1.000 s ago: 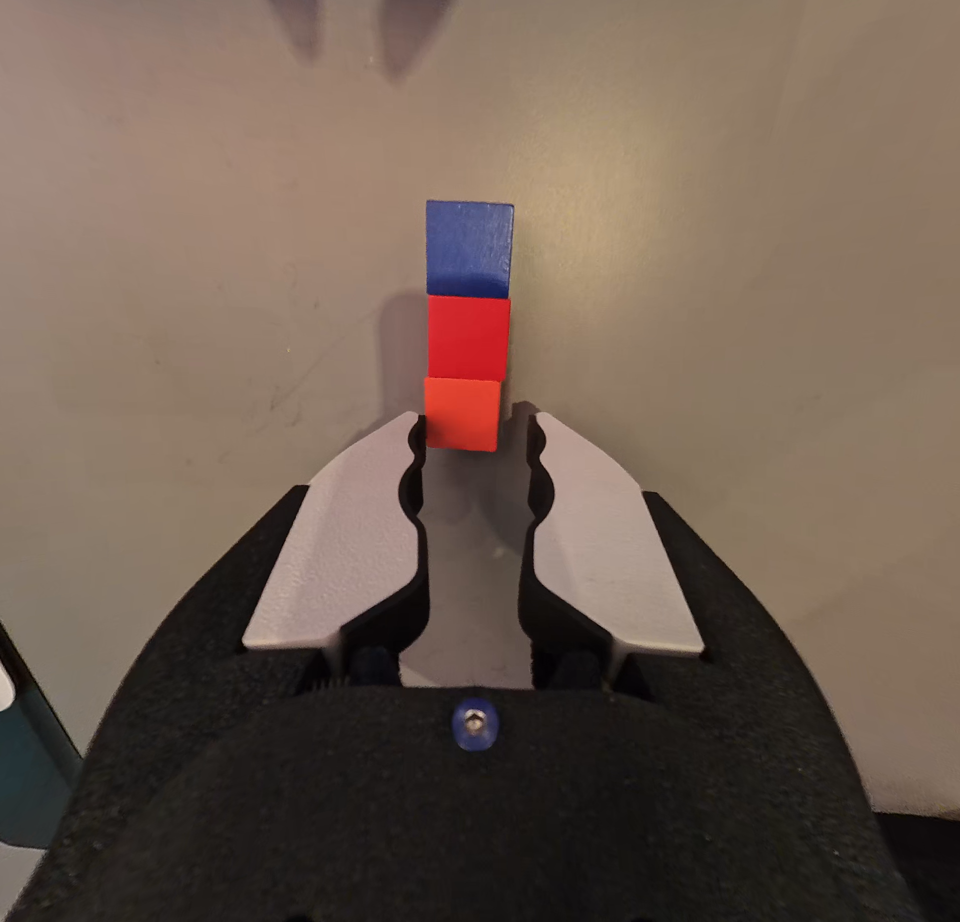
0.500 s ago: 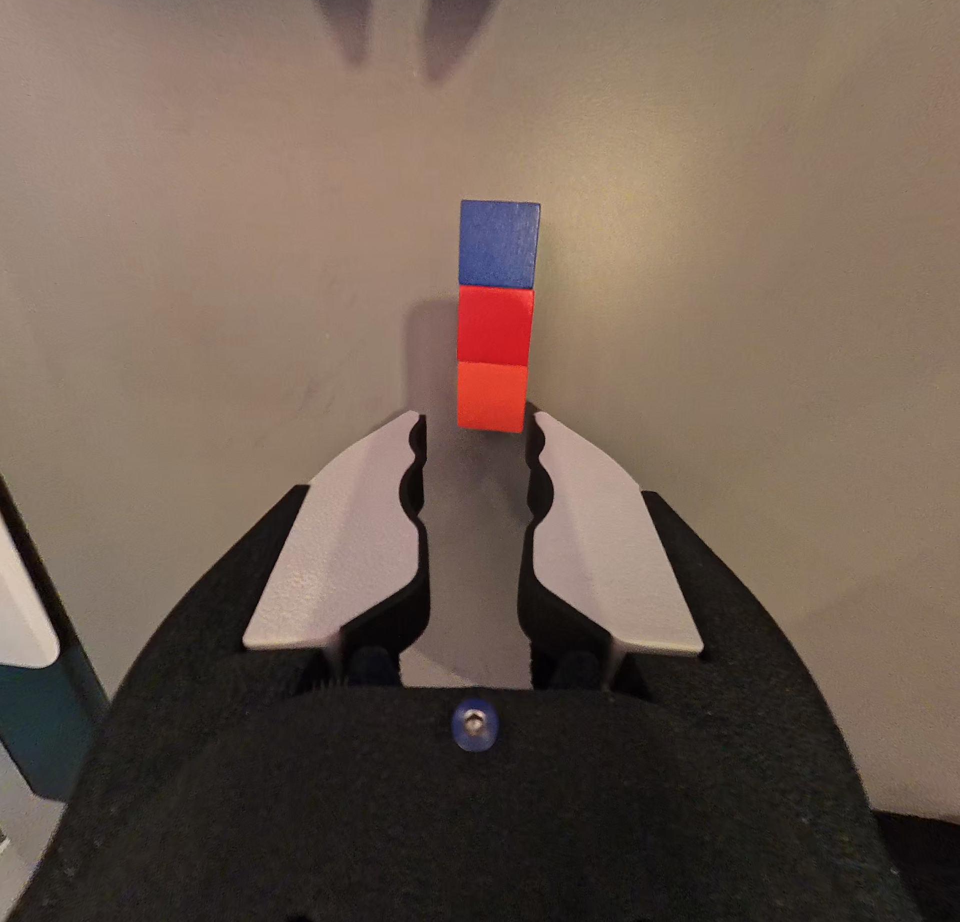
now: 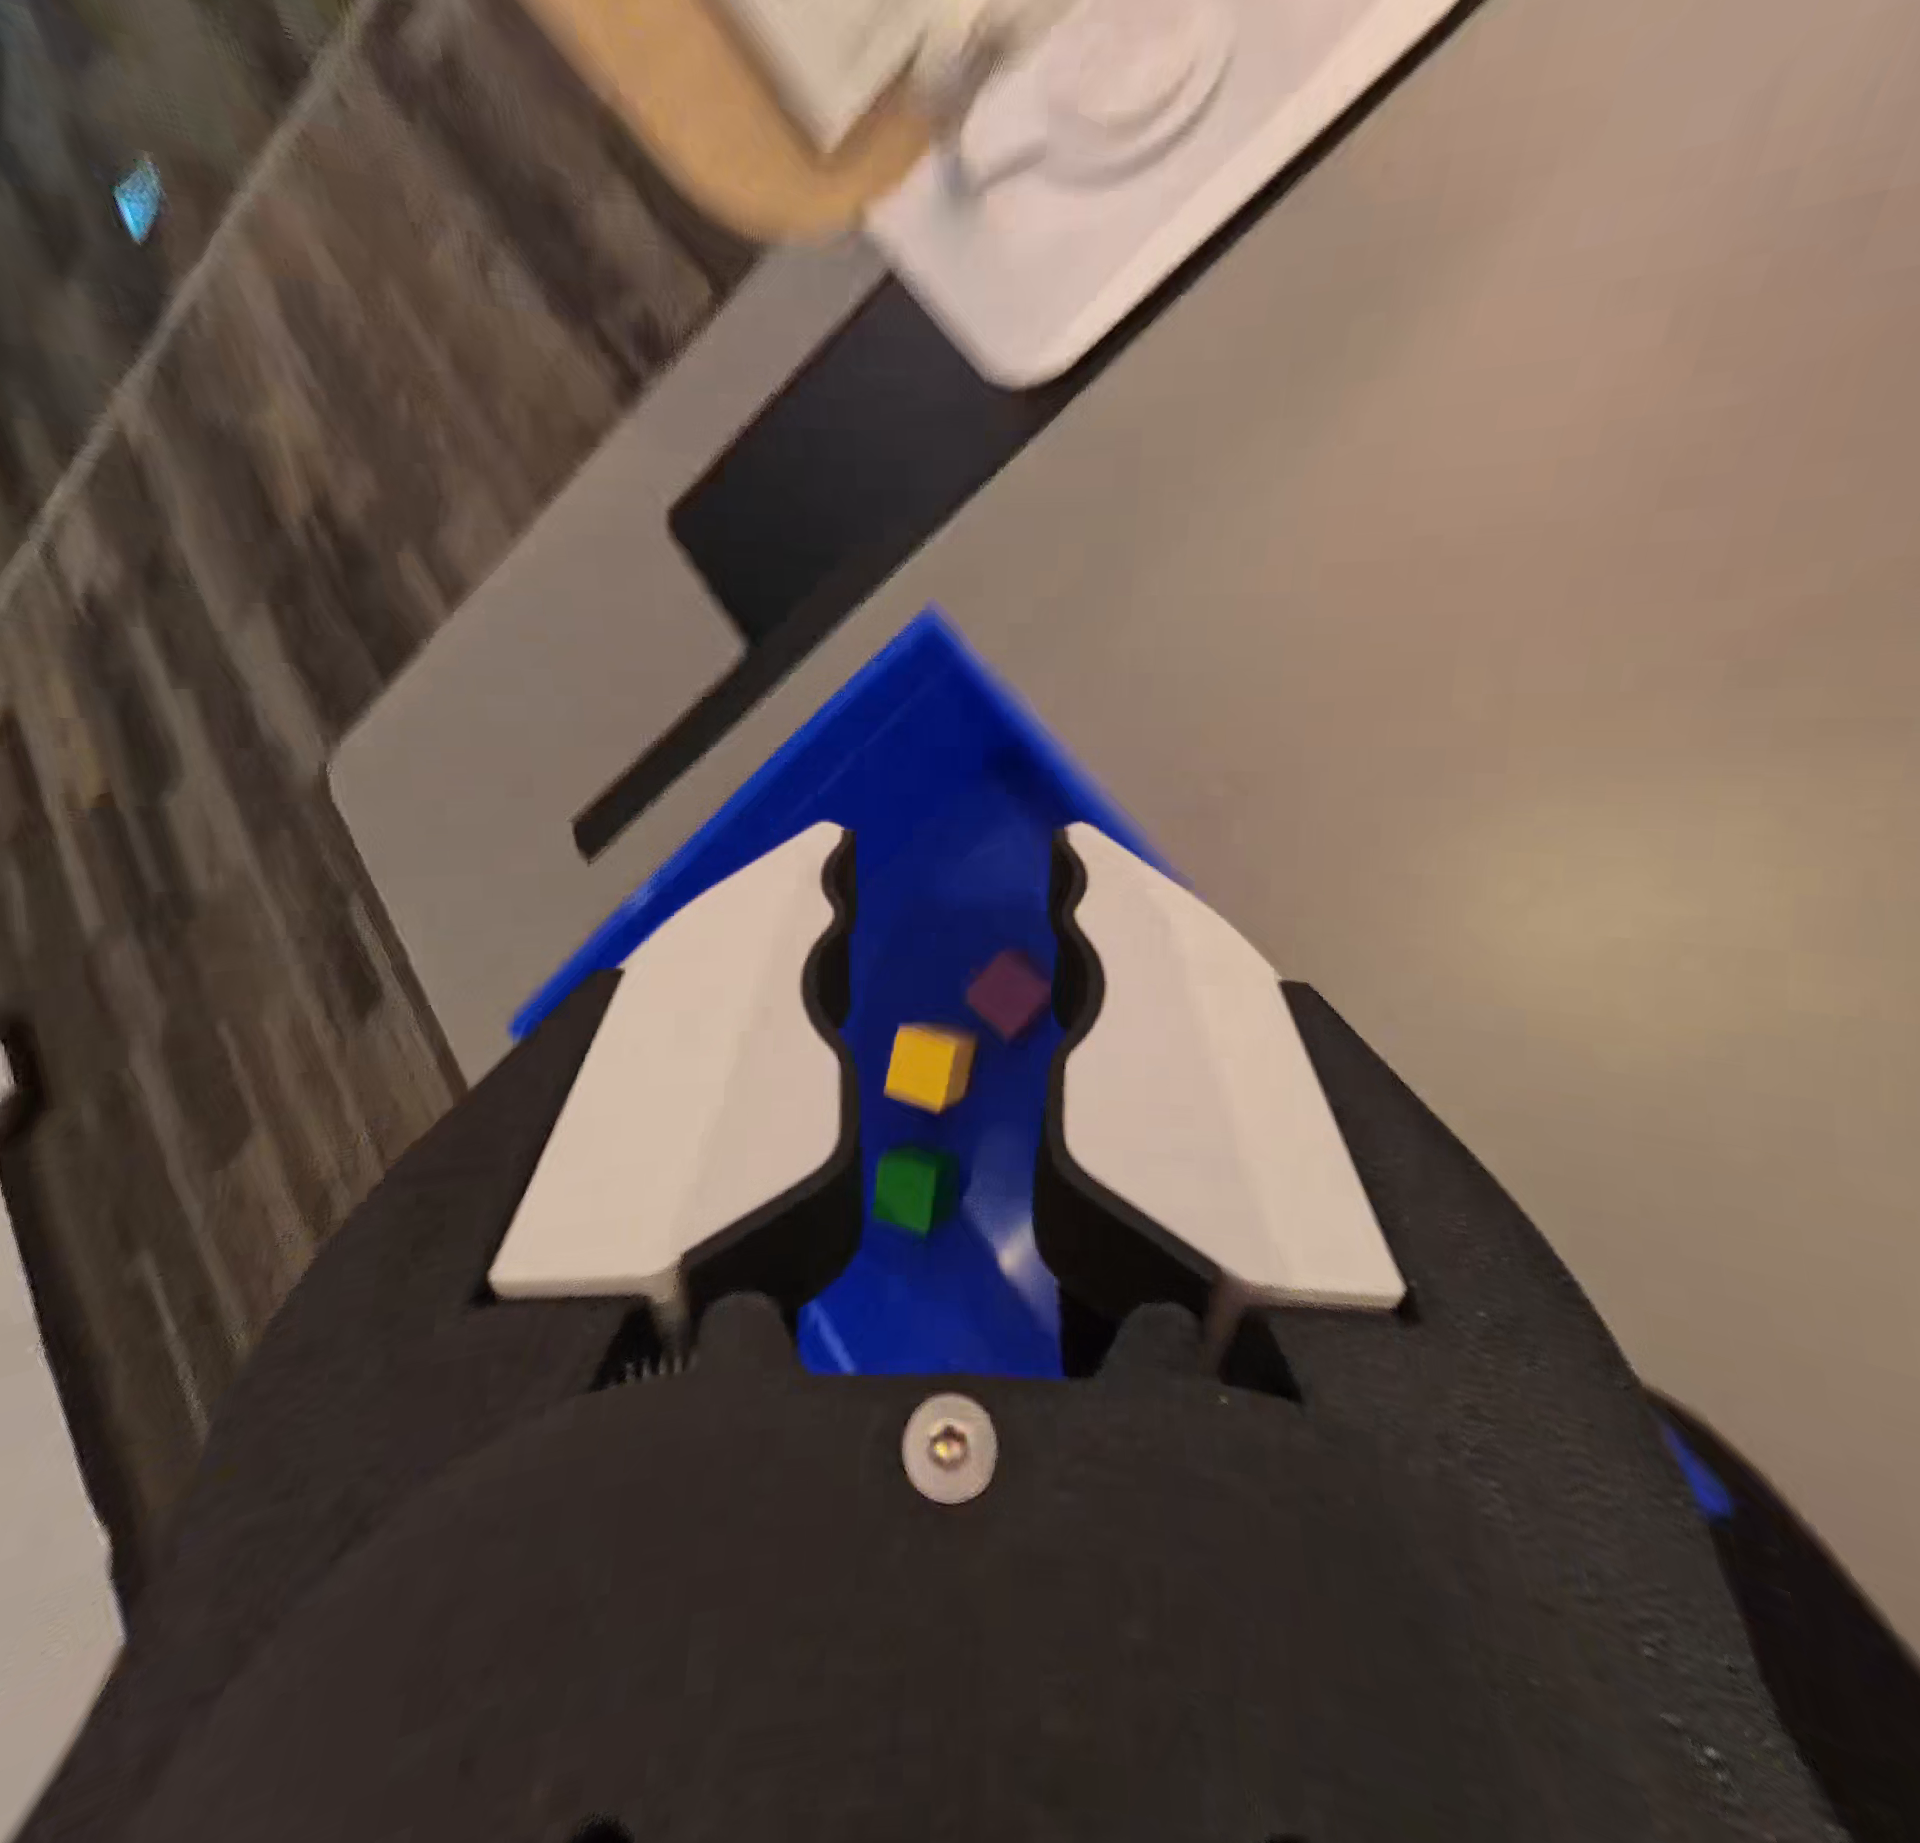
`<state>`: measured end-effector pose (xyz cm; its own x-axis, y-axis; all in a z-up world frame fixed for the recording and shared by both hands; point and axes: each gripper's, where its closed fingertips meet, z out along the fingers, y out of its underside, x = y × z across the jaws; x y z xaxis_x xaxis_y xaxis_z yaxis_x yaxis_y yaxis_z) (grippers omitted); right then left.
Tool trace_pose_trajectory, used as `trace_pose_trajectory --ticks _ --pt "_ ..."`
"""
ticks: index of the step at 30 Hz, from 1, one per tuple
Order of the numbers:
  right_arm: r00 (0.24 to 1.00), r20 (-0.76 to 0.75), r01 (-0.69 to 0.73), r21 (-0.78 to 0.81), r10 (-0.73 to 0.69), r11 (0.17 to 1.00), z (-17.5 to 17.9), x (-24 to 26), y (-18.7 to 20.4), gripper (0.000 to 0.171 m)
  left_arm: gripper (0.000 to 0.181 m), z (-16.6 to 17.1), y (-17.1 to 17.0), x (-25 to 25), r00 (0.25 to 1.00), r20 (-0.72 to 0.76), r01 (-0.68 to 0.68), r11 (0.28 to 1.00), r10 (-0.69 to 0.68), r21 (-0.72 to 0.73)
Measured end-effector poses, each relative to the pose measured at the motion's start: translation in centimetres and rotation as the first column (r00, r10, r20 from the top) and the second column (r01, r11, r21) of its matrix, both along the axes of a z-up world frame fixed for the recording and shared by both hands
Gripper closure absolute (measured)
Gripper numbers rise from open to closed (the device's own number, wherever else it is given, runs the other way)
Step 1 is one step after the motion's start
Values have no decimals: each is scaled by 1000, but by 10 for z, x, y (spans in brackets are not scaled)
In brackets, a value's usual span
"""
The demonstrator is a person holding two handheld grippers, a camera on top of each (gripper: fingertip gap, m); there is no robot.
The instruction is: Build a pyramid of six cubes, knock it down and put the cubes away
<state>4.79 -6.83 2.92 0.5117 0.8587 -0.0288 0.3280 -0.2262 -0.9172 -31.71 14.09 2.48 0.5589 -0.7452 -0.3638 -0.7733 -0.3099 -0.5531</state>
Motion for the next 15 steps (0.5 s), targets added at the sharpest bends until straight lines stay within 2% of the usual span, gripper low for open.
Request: trace_pose_trajectory --ticks 3,7,11,15 --pt "1000 21 -7 -14 7 1000 -5 -5 1 151 148 -51 5 -50 997 -67 -57 982 46 -179" --pt "998 62 -18 -42 20 999 -15 -13 4 150 146 -108 0 -97 961 -276 -107 956 28 -274" --pt "996 81 -16 -67 22 998 -22 -15 7 150 141 -135 -7 -130 884 -467 -139 944 -17 -300" --pt "996 91 -11 -79 19 997 -26 -15 8 150 136 -151 -10 -145 834 -550 -170 926 -47 -338"
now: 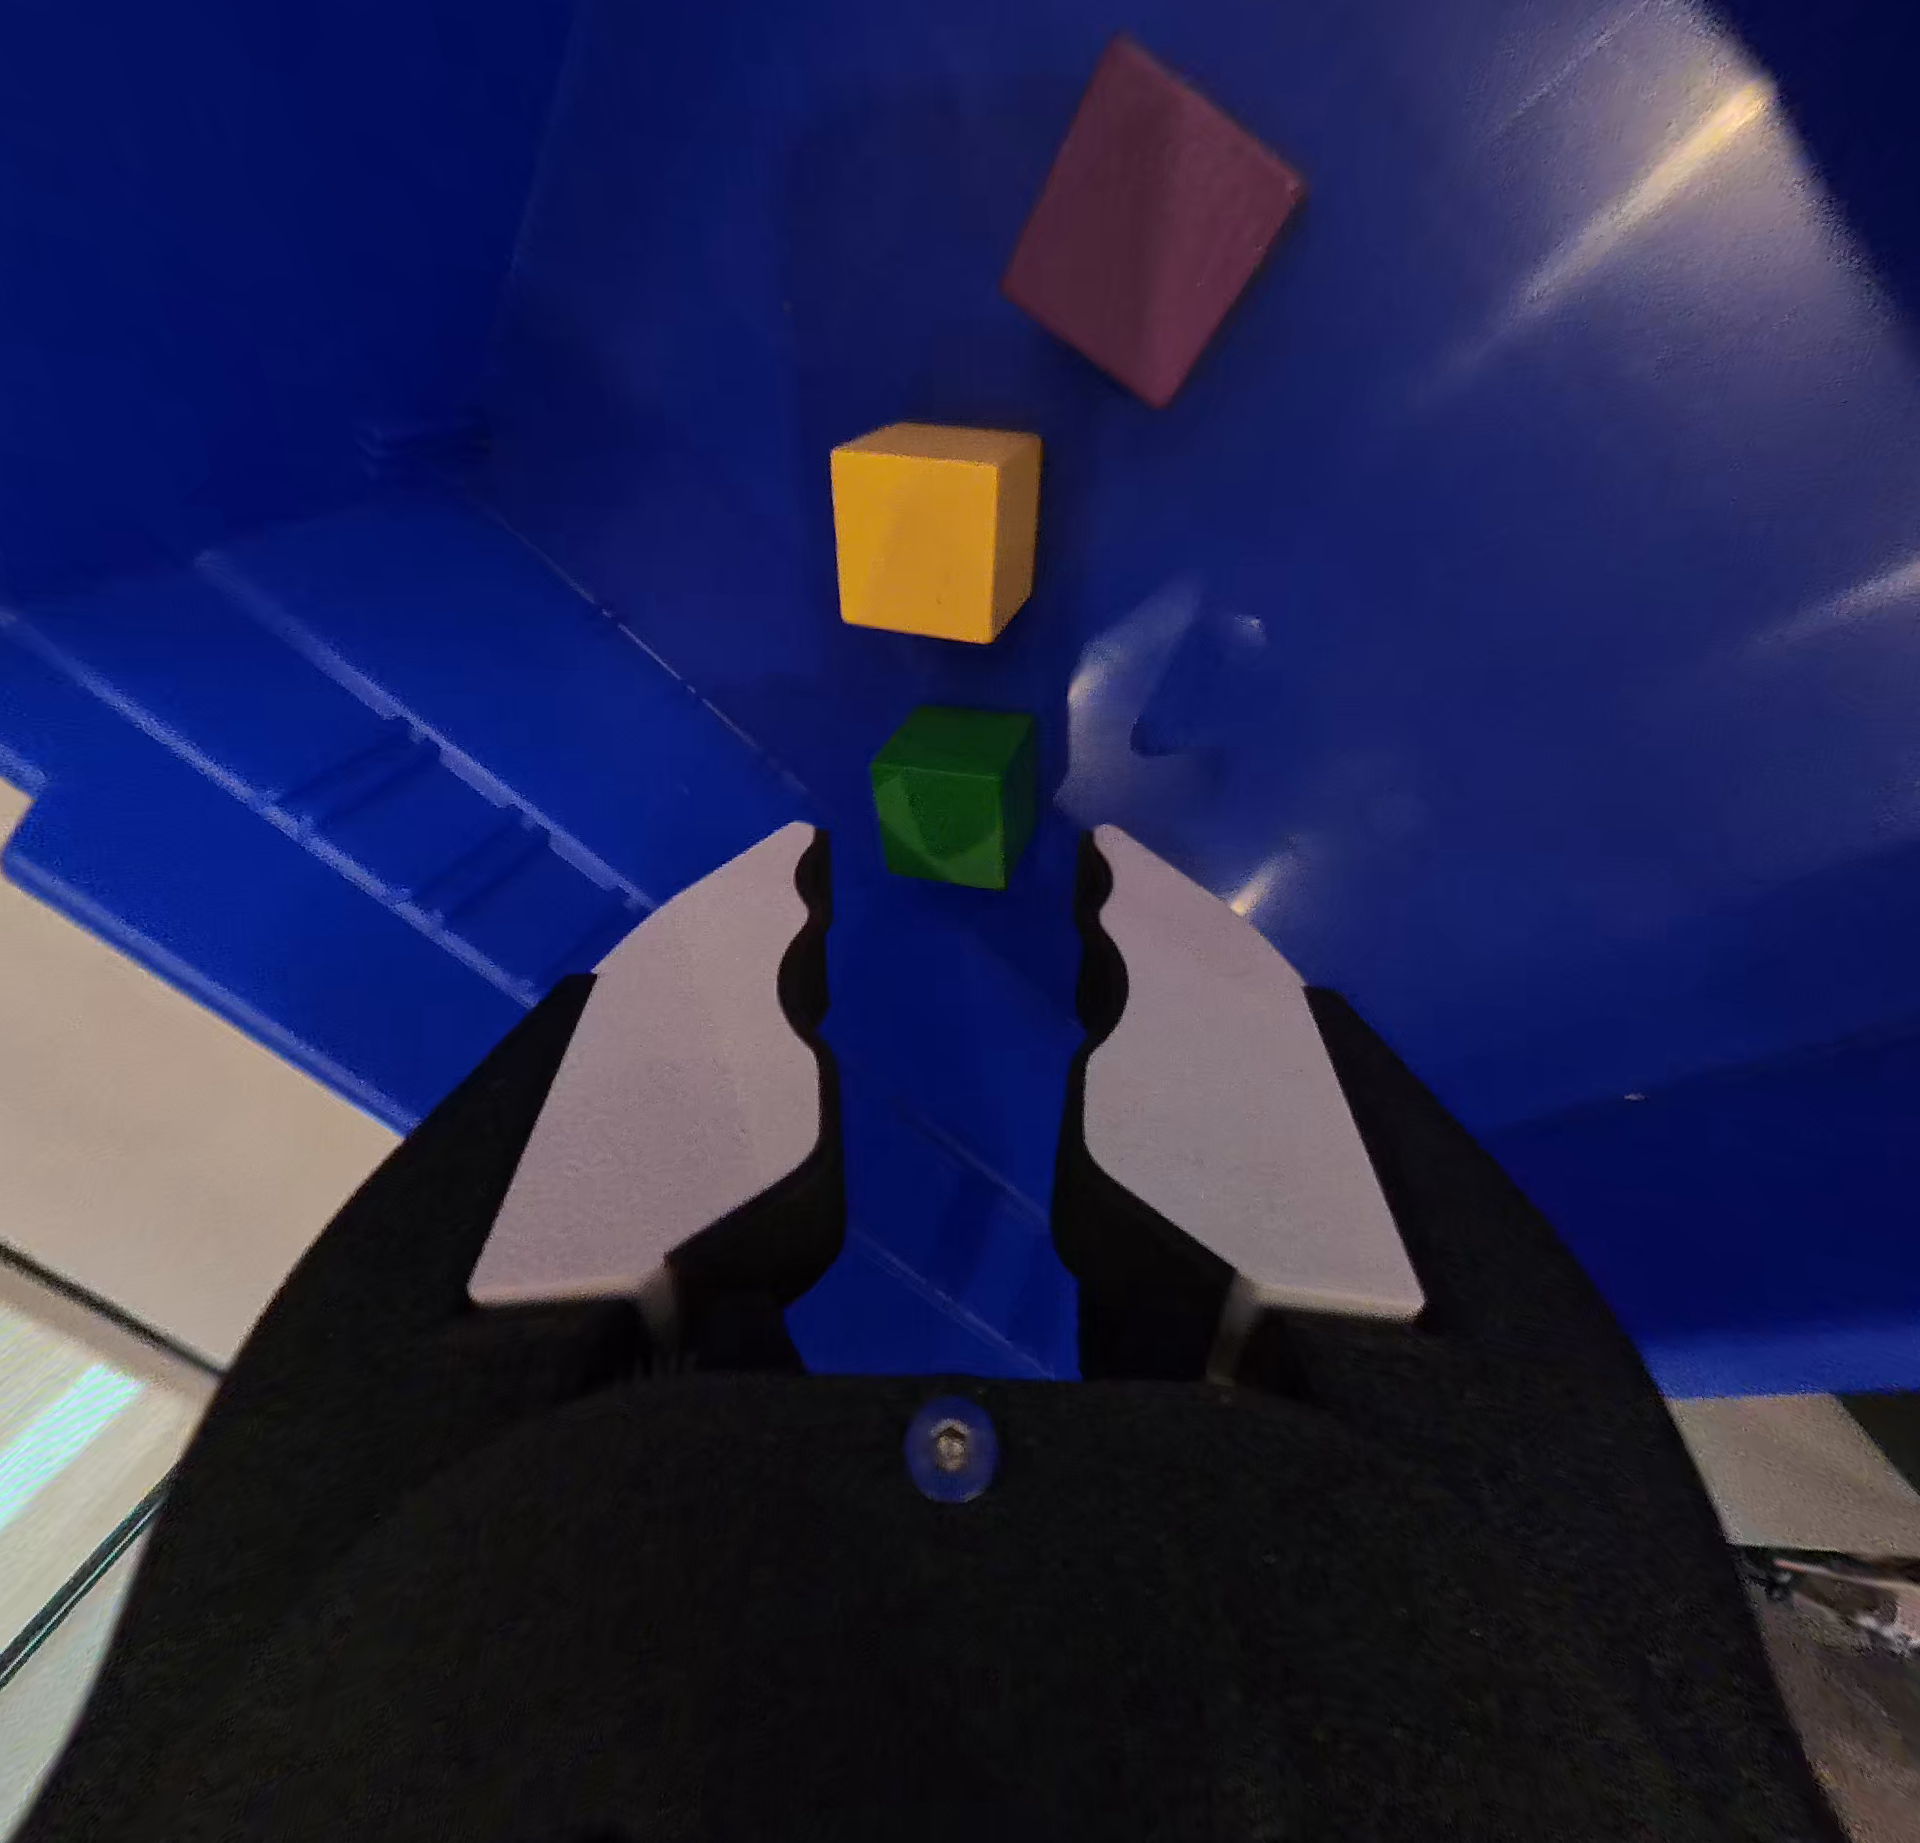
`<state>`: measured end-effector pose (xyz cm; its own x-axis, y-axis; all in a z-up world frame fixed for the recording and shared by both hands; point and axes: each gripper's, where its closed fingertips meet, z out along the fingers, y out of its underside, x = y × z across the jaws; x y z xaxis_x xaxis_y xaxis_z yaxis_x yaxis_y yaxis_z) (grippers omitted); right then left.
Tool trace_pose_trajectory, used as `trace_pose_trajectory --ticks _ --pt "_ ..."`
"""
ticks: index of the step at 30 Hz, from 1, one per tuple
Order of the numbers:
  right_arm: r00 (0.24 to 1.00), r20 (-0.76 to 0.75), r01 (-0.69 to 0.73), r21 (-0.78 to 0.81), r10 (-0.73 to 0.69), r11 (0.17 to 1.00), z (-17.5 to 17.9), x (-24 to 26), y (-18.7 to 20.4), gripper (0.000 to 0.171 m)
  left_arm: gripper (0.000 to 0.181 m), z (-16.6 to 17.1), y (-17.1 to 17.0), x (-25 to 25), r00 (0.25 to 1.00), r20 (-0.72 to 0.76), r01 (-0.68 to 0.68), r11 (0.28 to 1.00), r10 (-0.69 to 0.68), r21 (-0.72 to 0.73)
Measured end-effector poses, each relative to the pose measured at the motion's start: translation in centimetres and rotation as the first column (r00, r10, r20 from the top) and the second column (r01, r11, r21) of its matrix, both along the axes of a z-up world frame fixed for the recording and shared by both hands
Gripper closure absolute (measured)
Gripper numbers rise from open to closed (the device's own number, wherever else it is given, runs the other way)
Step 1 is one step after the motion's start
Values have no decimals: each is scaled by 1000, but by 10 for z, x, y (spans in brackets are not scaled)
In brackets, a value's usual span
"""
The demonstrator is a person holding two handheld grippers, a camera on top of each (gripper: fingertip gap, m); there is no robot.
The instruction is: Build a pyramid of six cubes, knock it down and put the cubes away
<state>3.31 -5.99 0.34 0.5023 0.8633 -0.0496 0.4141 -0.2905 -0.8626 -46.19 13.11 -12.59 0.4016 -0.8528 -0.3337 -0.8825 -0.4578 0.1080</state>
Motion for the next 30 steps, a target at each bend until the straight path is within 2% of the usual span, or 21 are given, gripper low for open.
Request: trace_pose_trajectory --ticks 5,8,12,15,18,22,24,27,30 --pt "1000 2 4 -3 -4 1000 -1 1 0 150 135 -10 5 -7 998 -62 -12 1000 11 -21" --pt "1000 -3 6 0 -6 1000 0 3 -1 150 150 -15 3 -7 998 -65 -13 999 10 -50" --pt "1000 -16 11 6 -11 1000 3 7 -2 150 153 -8 2 -6 1000 -27 -11 999 10 -42" --pt "999 -29 15 13 -14 1000 6 10 -3 150 153 12 2 -9 1000 -11 -6 1000 7 17" --pt "999 -40 19 23 -18 1000 9 12 -3 150 154 55 4 -4 1000 0 23 991 -23 132" --pt "999 -43 22 32 -21 999 12 12 -3 150 154 120 -6 58 980 139 101 953 -146 284" --pt "999 -40 19 38 -17 999 14 11 -4 150 154 136 -25 110 951 201 168 937 -235 305" --pt "999 -39 10 49 -8 999 17 9 -8 150 154 129 -75 208 867 308 321 911 -393 258" --pt "999 -42 0 54 2 999 20 9 -13 150 154 97 -132 296 763 363 508 844 -534 172"
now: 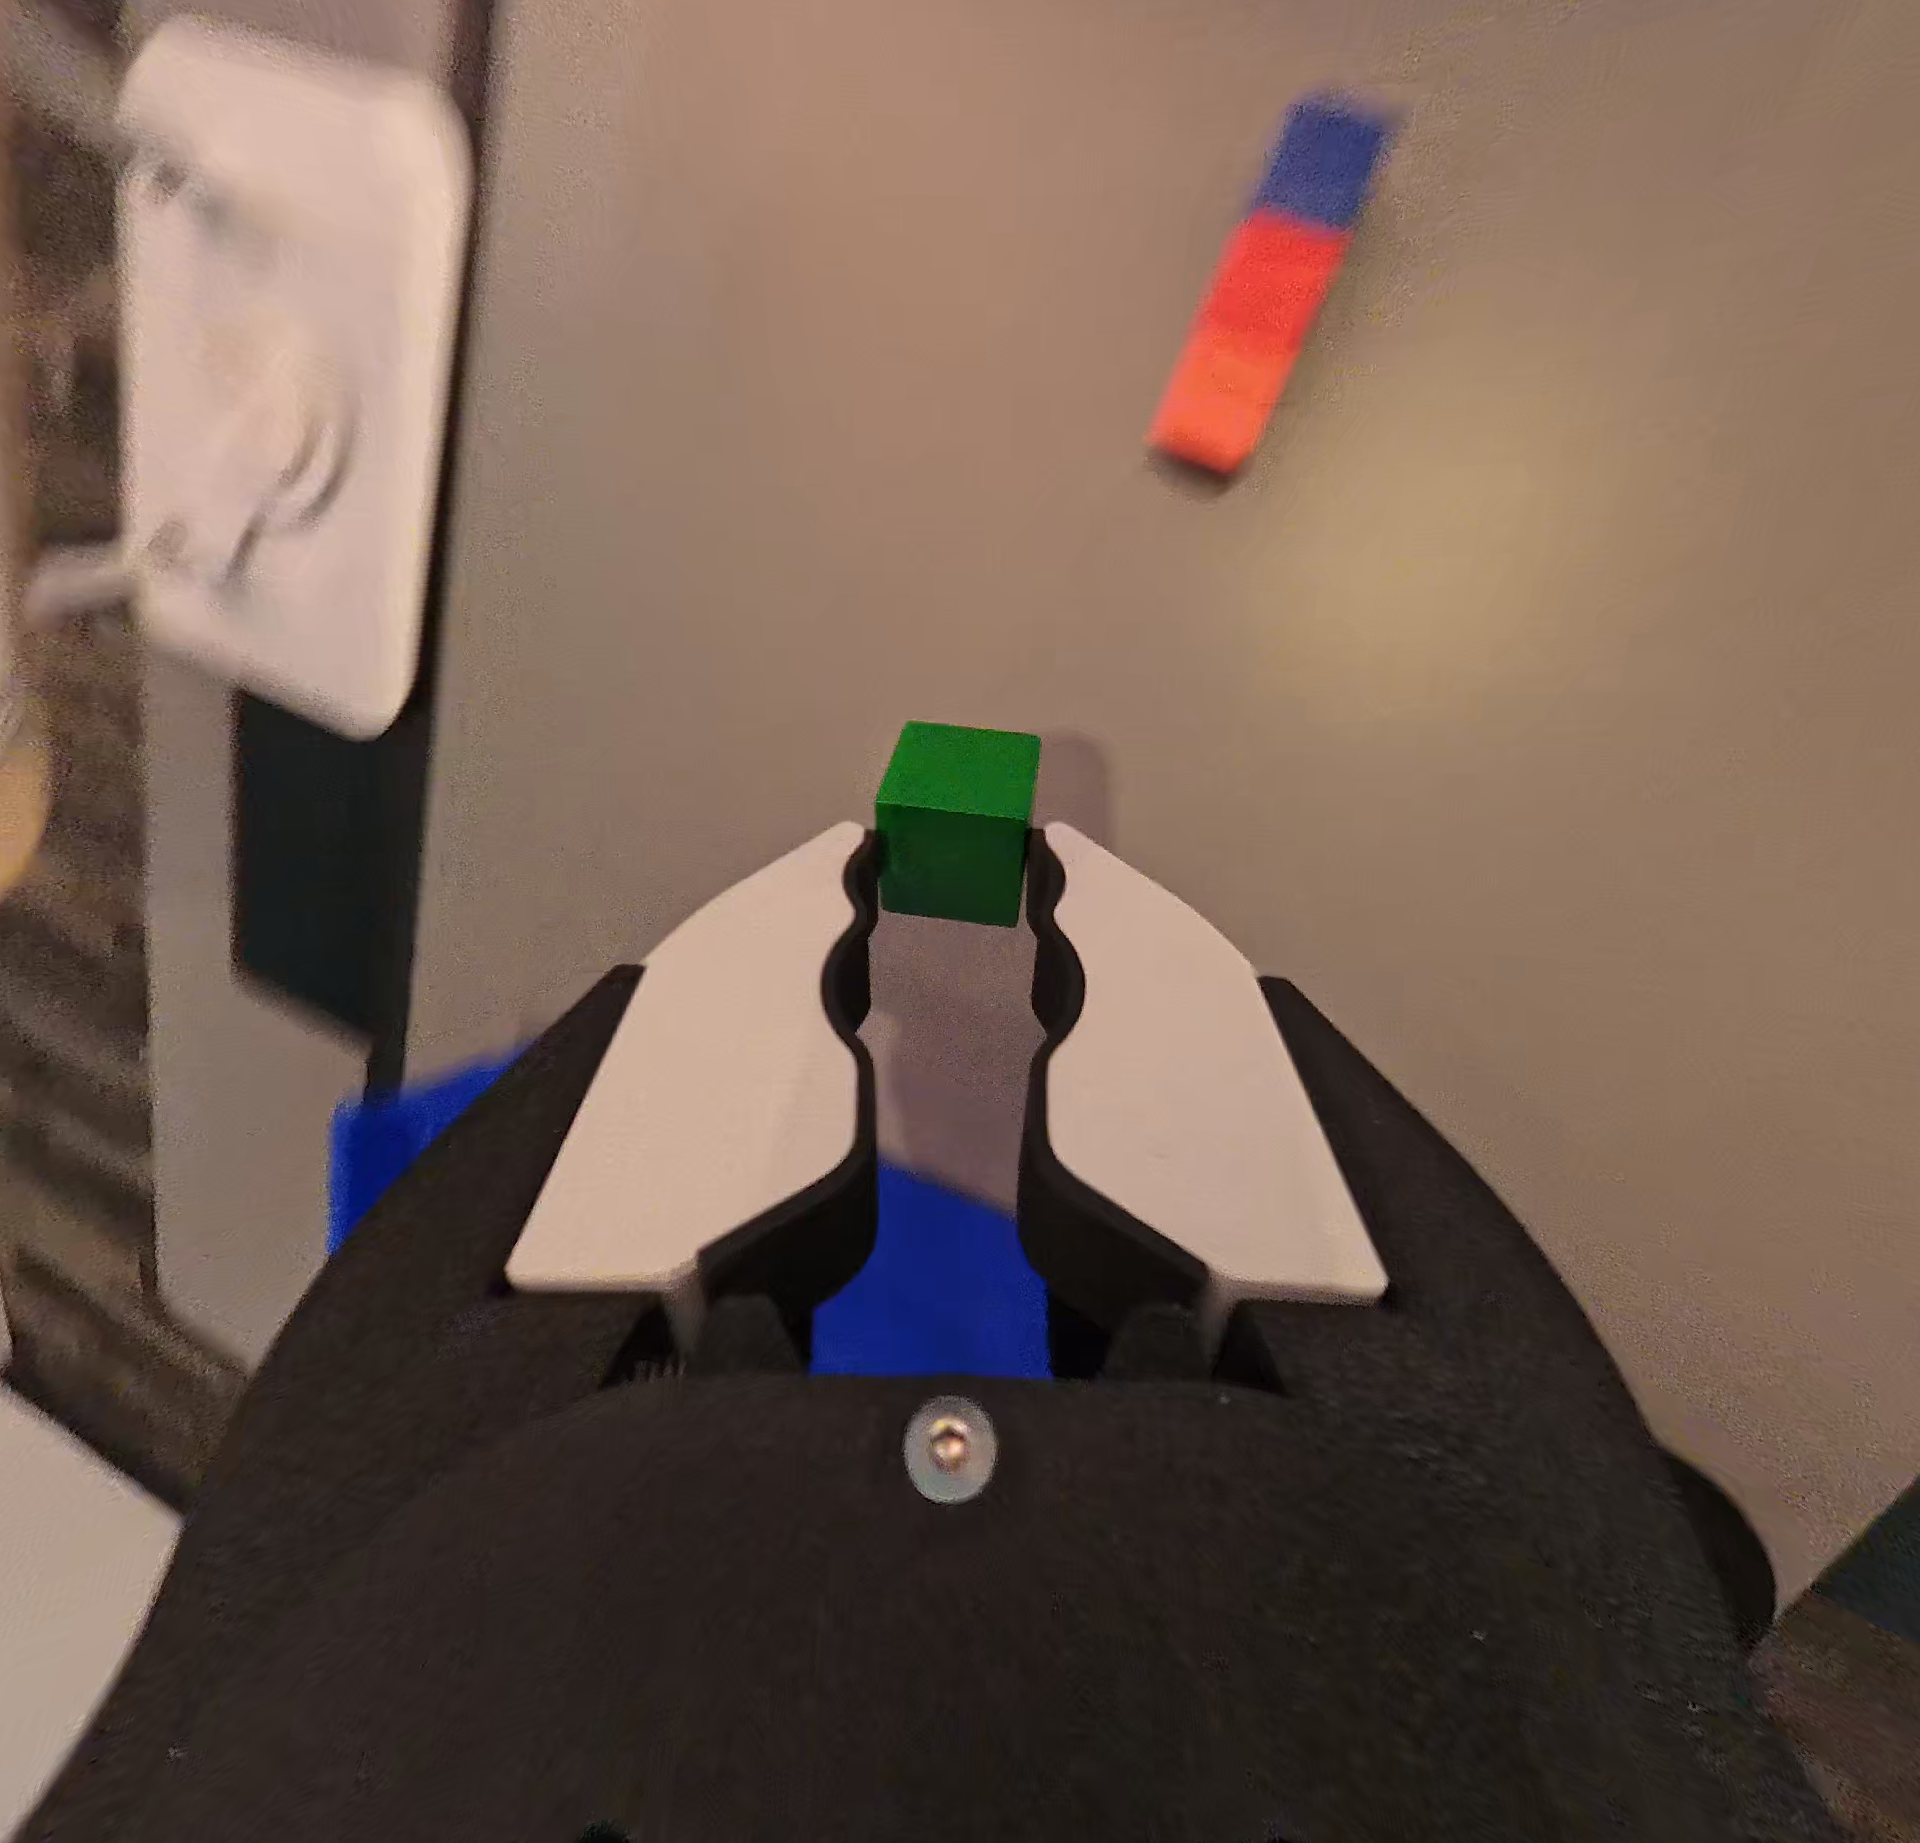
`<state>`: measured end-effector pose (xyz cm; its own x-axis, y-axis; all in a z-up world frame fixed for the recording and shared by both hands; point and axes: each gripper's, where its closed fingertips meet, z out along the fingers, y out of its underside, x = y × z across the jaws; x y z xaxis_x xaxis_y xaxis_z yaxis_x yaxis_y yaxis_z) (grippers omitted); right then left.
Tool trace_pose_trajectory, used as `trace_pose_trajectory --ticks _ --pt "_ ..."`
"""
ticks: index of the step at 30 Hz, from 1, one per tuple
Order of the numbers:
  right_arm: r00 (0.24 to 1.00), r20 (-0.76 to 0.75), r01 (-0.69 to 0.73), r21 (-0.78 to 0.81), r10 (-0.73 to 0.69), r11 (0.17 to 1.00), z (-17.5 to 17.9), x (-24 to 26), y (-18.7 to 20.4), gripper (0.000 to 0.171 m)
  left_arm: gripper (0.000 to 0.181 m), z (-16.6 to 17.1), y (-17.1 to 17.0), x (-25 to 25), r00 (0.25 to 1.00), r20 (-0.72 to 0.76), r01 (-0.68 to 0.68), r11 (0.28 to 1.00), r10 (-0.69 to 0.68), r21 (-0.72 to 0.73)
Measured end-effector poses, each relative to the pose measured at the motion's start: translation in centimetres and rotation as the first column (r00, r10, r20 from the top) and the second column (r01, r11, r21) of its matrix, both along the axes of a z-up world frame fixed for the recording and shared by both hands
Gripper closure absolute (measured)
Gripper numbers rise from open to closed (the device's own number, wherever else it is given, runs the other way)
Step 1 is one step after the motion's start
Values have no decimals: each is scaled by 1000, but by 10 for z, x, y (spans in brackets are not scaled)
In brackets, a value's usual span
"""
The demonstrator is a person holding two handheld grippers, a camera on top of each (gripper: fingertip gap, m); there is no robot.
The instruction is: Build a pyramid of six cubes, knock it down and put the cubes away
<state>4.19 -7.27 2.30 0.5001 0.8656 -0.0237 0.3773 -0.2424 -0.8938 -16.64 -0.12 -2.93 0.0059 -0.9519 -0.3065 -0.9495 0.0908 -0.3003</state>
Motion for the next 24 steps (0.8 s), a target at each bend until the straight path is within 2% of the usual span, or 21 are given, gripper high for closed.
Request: trace_pose_trajectory --ticks 2,4,8,14,24 --pt "1000 1 -5 4 5 1000 1 1 -4 150 154 -25 -26 42 993 -35 110 993 -111 -30" --pt "1000 -3 -9 14 9 1000 4 2 -6 150 154 -46 -38 71 976 -98 191 981 -193 -33" --pt "1000 -26 -13 15 14 1000 6 6 -10 150 154 -70 -43 106 954 -183 231 971 -237 -55" --pt "999 -46 -13 17 14 1000 7 11 -11 150 154 -83 -40 119 925 -277 249 966 -260 -72" --pt "999 -44 -27 24 28 999 10 11 -14 150 154 -89 -44 121 902 -331 264 961 -277 -82"
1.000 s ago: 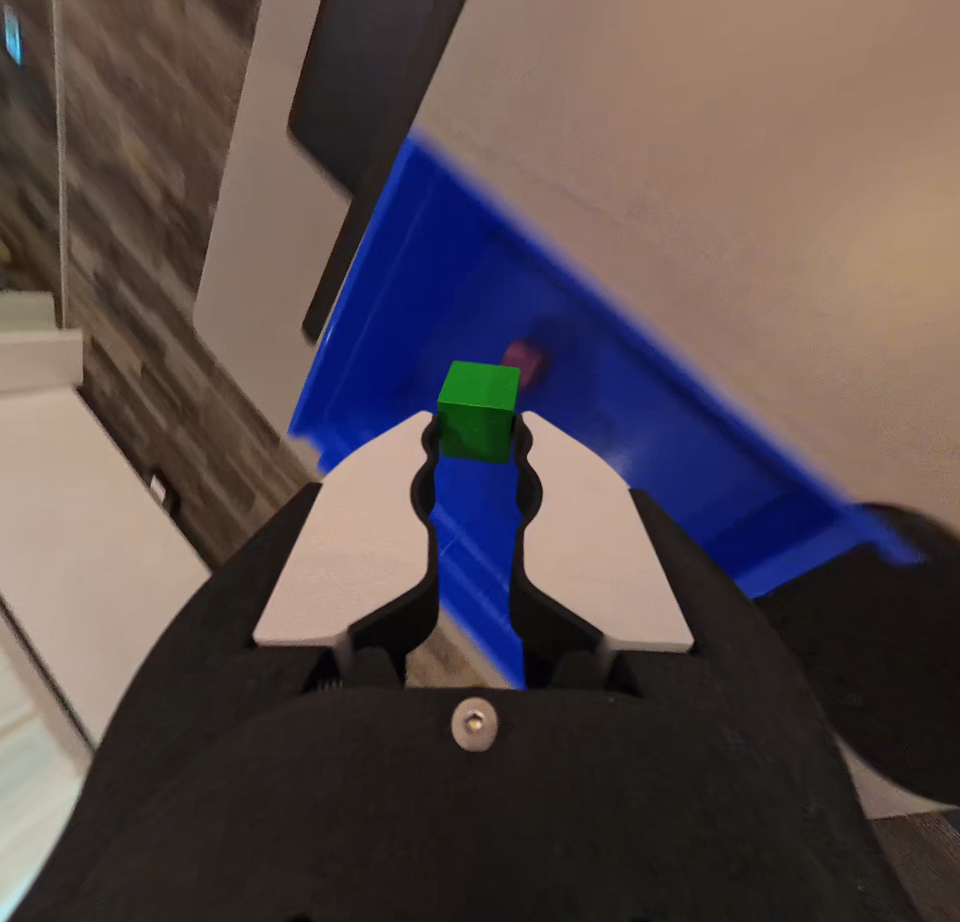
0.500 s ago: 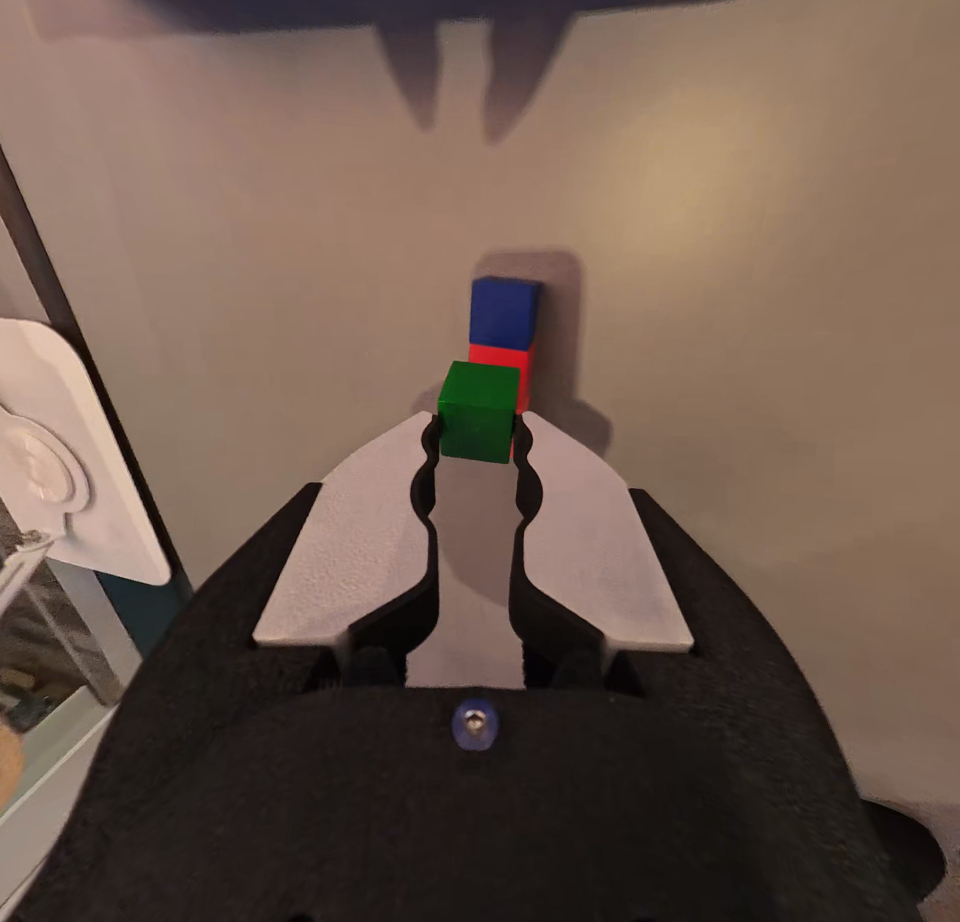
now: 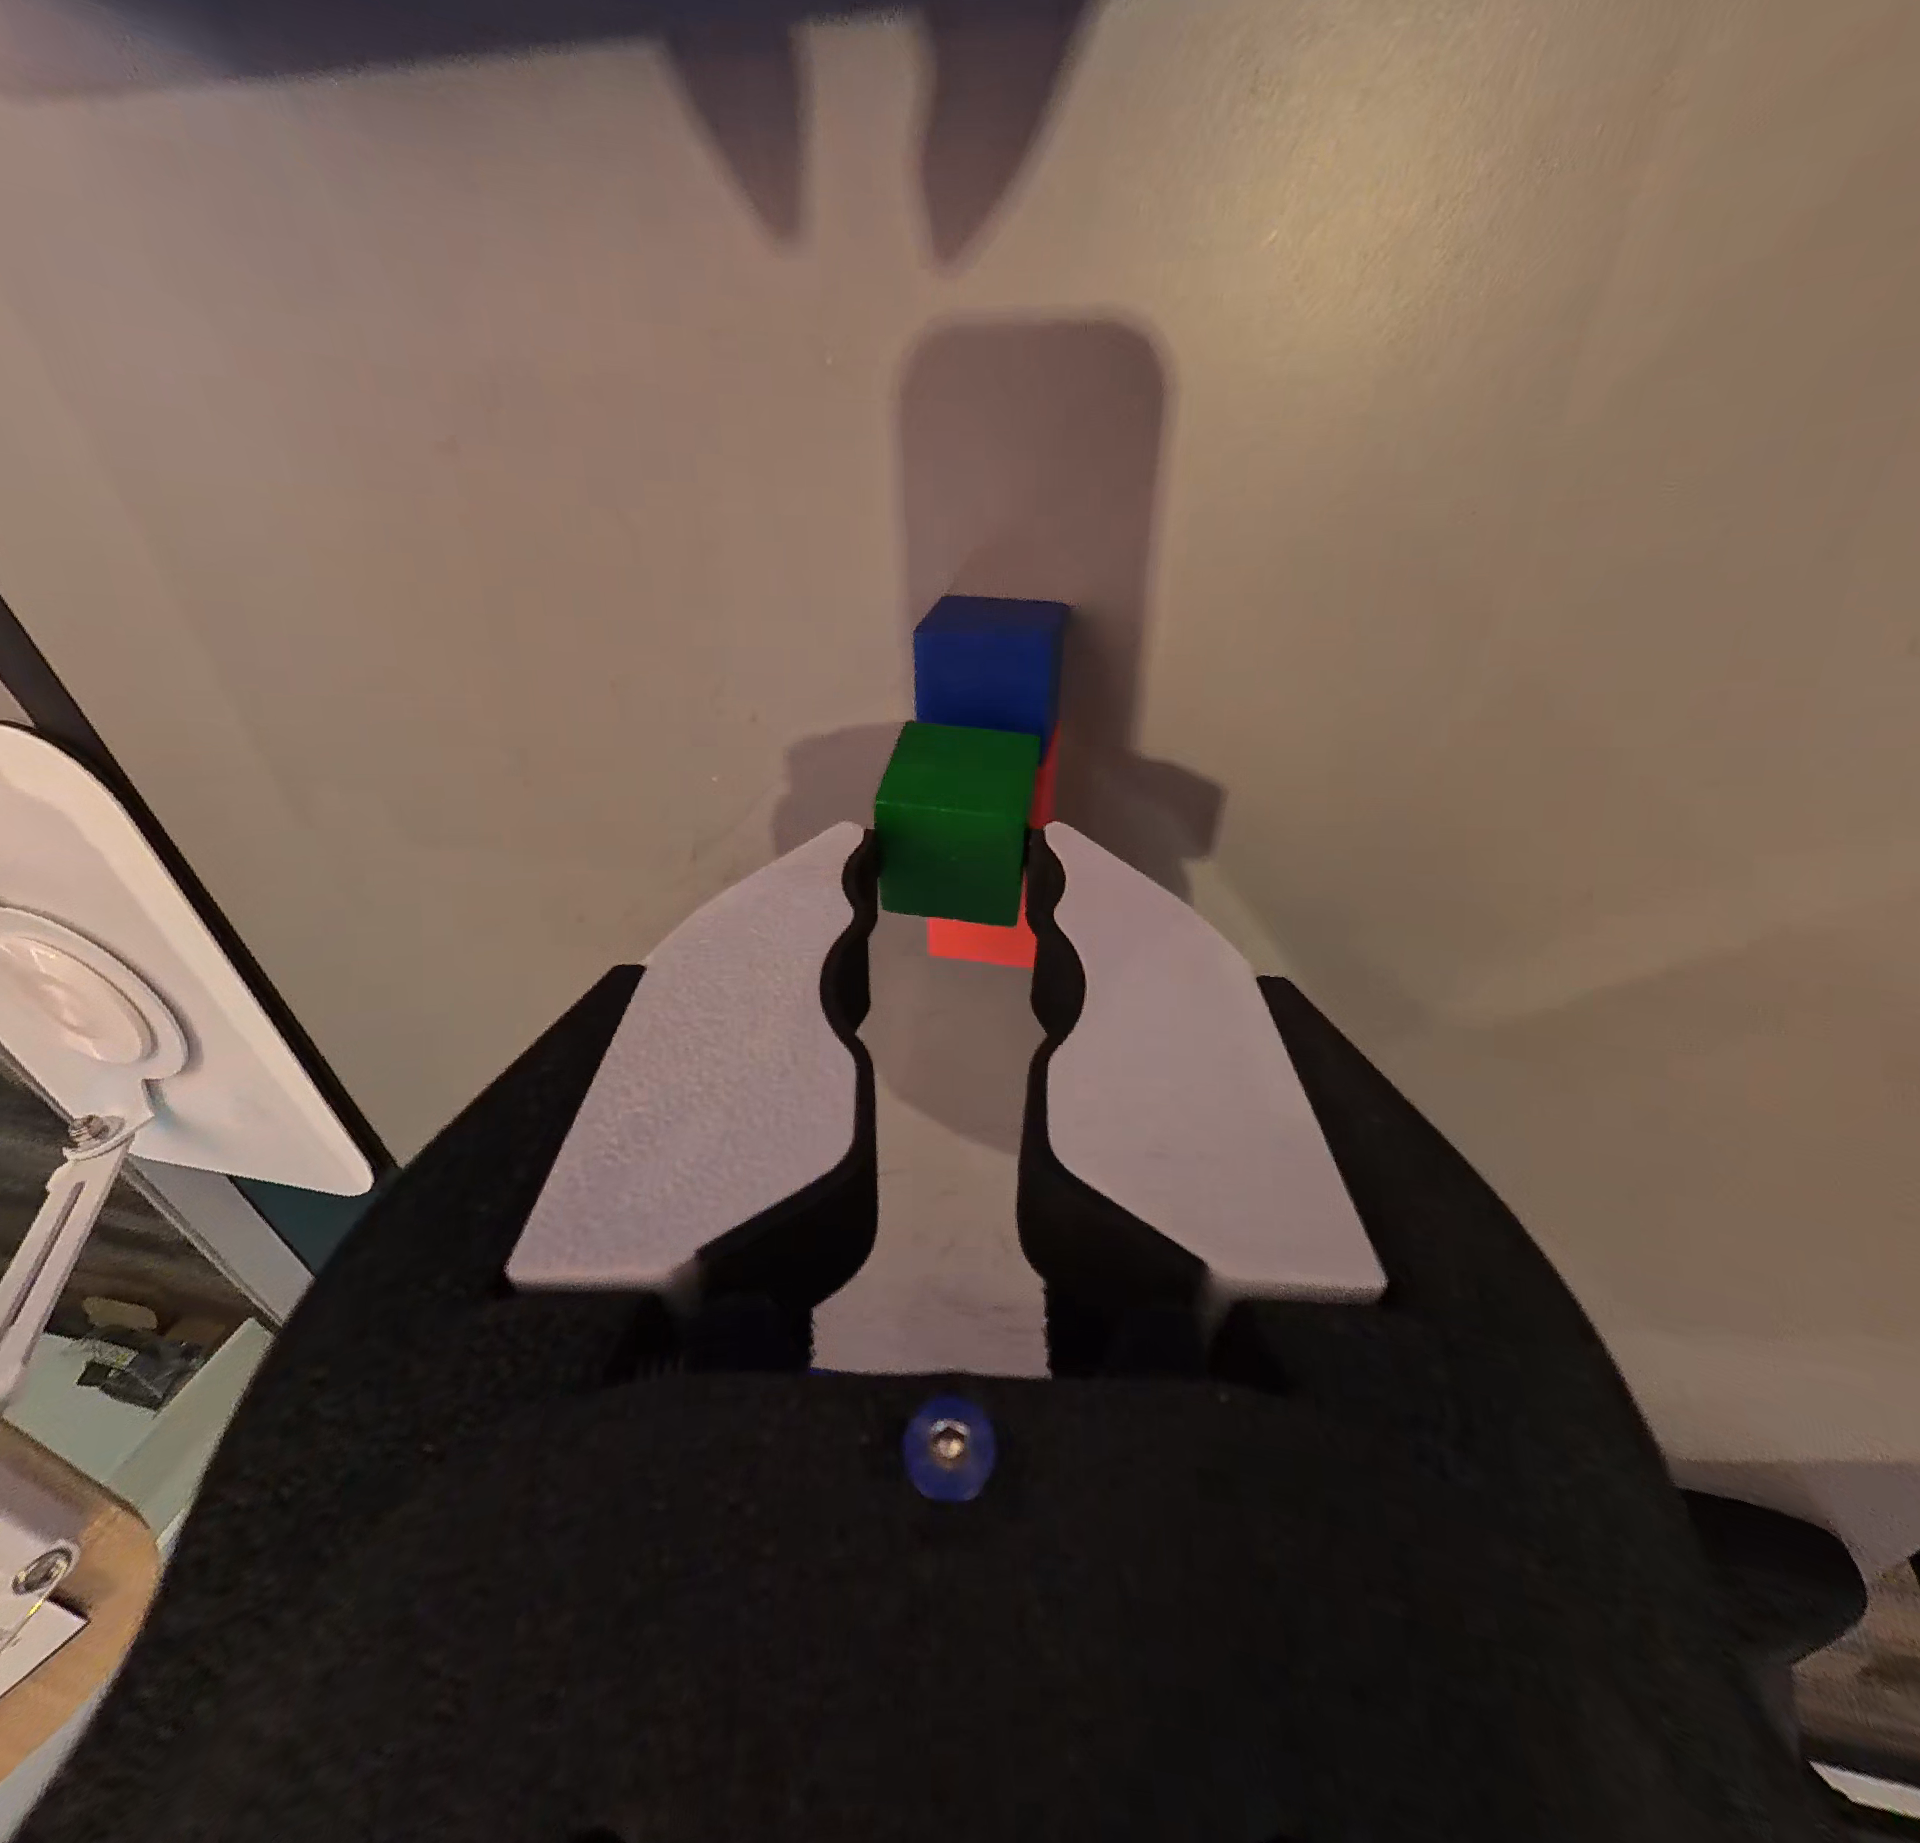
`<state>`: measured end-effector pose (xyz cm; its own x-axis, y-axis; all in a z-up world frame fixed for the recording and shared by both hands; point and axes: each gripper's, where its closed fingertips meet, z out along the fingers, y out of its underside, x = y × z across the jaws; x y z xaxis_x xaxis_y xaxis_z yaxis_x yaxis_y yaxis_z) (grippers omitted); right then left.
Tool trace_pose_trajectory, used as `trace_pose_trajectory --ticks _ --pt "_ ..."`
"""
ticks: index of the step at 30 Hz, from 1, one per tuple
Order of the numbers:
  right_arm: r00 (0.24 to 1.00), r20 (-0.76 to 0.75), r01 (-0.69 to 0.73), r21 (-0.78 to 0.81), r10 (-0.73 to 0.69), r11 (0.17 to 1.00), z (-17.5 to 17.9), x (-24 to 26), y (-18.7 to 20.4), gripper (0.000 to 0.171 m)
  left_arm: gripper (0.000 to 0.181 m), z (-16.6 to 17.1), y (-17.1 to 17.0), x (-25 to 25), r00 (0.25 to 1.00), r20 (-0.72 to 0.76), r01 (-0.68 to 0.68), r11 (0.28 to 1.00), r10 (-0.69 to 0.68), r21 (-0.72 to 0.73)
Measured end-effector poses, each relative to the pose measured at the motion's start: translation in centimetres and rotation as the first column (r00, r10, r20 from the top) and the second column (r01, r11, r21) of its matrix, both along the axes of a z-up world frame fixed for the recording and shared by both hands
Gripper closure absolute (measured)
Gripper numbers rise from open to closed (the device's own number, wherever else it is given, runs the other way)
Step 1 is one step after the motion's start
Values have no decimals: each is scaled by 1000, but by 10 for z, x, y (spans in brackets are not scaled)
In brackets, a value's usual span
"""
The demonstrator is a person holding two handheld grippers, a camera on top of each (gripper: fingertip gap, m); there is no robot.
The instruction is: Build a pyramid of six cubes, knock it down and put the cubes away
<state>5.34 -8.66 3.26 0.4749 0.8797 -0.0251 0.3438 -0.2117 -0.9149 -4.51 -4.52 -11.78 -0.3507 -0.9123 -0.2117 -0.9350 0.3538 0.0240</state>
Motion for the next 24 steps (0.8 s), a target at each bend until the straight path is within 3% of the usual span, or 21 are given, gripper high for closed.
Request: trace_pose_trajectory --ticks 19,21,24 --pt "1000 -22 -3 -10 3 1000 -1 7 -1 149 154 -5 -3 6 1000 -22 -6 1000 6 -15" --pt "1000 -24 -3 -11 2 1000 -1 7 -1 145 142 -4 -3 7 1000 -13 -26 999 26 -23" --pt "999 -40 -18 0 18 1000 2 6 -5 145 140 3 -5 8 1000 12 -25 999 25 -44"
